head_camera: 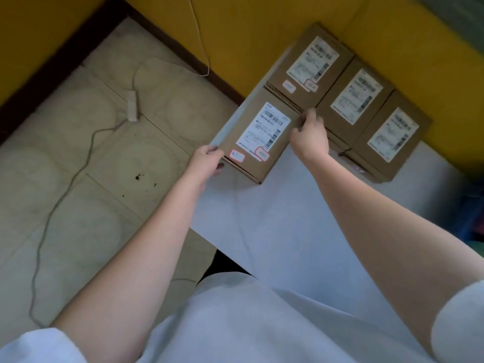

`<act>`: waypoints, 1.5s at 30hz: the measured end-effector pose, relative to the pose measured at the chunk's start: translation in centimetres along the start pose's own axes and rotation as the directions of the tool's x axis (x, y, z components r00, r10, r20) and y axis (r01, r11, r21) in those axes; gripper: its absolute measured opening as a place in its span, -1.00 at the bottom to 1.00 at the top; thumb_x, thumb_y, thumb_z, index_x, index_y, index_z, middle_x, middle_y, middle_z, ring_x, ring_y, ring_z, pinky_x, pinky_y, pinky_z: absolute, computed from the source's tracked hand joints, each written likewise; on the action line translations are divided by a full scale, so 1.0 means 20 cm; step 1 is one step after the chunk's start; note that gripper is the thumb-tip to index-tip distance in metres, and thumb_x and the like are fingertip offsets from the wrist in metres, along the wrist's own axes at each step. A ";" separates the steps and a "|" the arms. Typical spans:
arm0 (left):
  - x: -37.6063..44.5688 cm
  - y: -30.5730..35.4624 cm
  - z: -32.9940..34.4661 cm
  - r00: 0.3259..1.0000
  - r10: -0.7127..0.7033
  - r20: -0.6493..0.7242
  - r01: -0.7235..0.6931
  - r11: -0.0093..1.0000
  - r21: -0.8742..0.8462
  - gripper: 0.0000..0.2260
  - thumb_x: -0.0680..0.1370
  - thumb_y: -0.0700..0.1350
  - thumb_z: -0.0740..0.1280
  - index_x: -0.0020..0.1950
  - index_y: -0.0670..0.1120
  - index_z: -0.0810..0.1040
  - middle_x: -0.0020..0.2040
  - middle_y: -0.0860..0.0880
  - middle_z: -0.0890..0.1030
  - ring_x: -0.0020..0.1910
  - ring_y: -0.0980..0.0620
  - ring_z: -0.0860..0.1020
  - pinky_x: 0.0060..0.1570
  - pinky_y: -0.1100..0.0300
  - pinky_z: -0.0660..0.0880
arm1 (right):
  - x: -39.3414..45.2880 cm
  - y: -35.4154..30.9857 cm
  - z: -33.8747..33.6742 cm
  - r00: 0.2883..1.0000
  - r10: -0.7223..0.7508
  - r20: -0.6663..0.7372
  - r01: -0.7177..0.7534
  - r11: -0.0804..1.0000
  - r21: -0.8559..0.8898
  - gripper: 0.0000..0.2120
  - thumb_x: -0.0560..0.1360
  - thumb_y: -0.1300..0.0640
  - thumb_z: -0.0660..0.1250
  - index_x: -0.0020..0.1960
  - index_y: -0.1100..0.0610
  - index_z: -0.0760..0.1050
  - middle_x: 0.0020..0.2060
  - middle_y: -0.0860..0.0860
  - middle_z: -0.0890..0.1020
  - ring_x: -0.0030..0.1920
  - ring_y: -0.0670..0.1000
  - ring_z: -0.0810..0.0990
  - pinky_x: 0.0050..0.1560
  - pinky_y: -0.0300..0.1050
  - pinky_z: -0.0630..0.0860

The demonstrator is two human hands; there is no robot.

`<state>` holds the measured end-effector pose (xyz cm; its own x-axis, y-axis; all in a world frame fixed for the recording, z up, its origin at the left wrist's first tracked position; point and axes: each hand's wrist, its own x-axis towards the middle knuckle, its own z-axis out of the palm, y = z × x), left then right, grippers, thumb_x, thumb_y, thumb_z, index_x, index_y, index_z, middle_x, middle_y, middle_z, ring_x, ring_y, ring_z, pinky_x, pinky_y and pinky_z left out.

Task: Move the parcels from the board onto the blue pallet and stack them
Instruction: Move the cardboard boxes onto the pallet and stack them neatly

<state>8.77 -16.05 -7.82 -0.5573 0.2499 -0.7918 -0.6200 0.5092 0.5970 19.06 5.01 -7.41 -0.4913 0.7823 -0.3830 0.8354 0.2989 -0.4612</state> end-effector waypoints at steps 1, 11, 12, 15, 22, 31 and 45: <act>0.00 0.00 -0.01 1.000 -0.022 0.006 0.022 0.999 -0.035 -0.83 0.57 -0.21 0.26 0.16 -0.09 0.46 -0.05 -0.03 0.56 -0.14 -0.07 0.58 0.01 0.09 0.56 | -0.01 0.00 0.01 1.000 -0.004 -0.013 0.004 1.000 -0.019 -0.66 0.47 0.24 0.13 0.24 0.16 0.35 0.19 0.16 0.44 0.08 0.22 0.49 -0.08 0.00 0.41; -0.21 -0.01 -0.08 0.975 0.091 0.205 -0.099 0.995 0.030 -0.64 0.58 -0.32 0.30 0.38 -0.21 0.42 0.08 -0.19 0.47 0.01 -0.14 0.56 0.14 -0.04 0.55 | -0.11 0.03 -0.02 0.998 0.070 -0.004 -0.067 0.977 0.203 -0.71 0.52 0.12 0.17 0.21 0.19 0.41 0.11 0.11 0.56 0.09 0.14 0.52 -0.04 -0.08 0.41; -0.26 0.00 -0.08 0.967 0.113 0.229 -0.119 0.993 0.014 -0.64 0.58 -0.33 0.30 0.37 -0.20 0.43 0.08 -0.19 0.45 0.02 -0.15 0.56 0.14 -0.05 0.56 | -0.13 0.04 -0.06 0.996 0.084 -0.015 -0.078 0.963 0.256 -0.71 0.53 0.11 0.17 0.21 0.17 0.41 0.09 0.08 0.57 0.03 0.09 0.54 -0.11 -0.12 0.40; -0.41 0.07 0.01 0.937 0.203 0.284 -0.202 0.979 -0.033 -0.64 0.58 -0.33 0.29 0.37 -0.20 0.44 0.08 -0.15 0.48 0.00 -0.10 0.60 0.06 0.03 0.61 | -0.23 0.10 -0.27 0.988 0.123 -0.097 -0.067 0.891 0.448 -0.59 0.54 0.09 0.19 0.36 0.15 0.35 -0.01 -0.08 0.51 -0.04 -0.10 0.54 -0.24 -0.29 0.35; -0.93 0.19 0.79 0.746 0.368 0.555 -0.344 0.927 -0.151 -0.61 0.59 -0.32 0.27 0.34 0.04 0.46 0.11 -0.18 0.64 0.09 -0.10 0.65 -0.01 0.08 0.62 | -0.76 0.53 -0.92 0.902 0.201 -0.383 0.107 0.755 0.647 -0.44 0.61 0.07 0.19 0.57 0.02 0.11 0.44 -0.02 0.40 0.39 -0.08 0.37 0.35 -0.14 0.34; -1.89 -0.30 2.20 0.395 0.335 0.855 -0.729 0.681 0.071 -0.36 0.44 -0.24 0.50 0.41 0.10 0.32 0.15 0.04 0.55 -0.04 0.23 0.65 -0.21 0.39 0.55 | -1.53 1.96 -1.74 0.633 0.489 -0.600 0.132 0.696 0.706 -0.58 0.61 0.12 0.15 0.47 0.05 0.31 0.34 -0.01 0.51 0.33 0.01 0.47 0.34 0.05 0.41; -2.62 -1.06 3.63 0.181 0.441 0.879 -0.977 -0.019 0.211 -0.65 0.47 0.03 0.44 0.23 -0.01 0.57 0.02 0.02 0.55 0.06 0.04 0.52 -0.05 0.18 0.45 | -1.81 3.68 -2.30 0.605 0.712 -0.358 0.039 0.423 0.905 -0.63 0.56 -0.06 0.24 0.34 -0.02 0.45 0.14 -0.03 0.63 0.02 -0.05 0.63 -0.21 -0.19 0.61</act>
<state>91.17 19.94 11.68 0.1109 0.9938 0.0065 0.6726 -0.0799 0.7356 109.67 23.87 9.25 0.3855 0.8813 -0.2731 0.1111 -0.3382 -0.9345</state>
